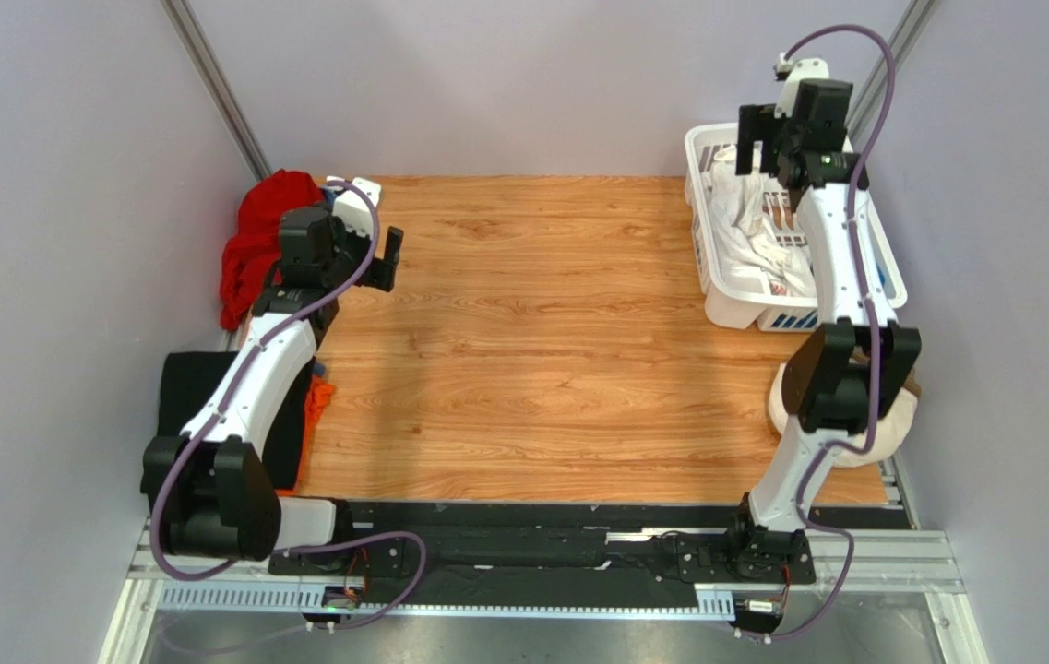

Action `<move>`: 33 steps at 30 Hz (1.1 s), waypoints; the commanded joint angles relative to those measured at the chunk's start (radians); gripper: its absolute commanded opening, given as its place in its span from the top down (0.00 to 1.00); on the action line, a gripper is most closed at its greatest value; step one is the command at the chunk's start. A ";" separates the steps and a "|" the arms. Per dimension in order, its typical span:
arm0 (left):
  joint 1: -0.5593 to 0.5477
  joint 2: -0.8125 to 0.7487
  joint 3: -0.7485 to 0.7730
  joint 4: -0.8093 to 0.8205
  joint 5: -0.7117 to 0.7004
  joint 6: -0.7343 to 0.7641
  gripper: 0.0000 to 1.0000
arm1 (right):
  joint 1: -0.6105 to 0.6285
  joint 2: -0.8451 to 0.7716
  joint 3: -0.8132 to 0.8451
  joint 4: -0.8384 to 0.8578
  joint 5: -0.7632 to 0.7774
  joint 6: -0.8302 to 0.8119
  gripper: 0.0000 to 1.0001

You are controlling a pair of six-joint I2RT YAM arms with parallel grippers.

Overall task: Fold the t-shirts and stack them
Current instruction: Grab the tshirt from the pile

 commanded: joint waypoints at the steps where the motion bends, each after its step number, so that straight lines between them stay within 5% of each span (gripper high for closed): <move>1: 0.003 0.062 0.057 0.019 0.002 0.083 0.09 | -0.064 0.203 0.254 -0.206 -0.026 0.031 0.09; 12: 0.003 0.193 0.069 0.008 0.049 0.131 0.10 | -0.067 0.366 0.267 -0.144 -0.046 -0.033 0.18; 33: 0.003 0.162 0.014 -0.010 0.020 0.160 0.11 | -0.073 0.490 0.264 -0.058 -0.060 -0.048 0.36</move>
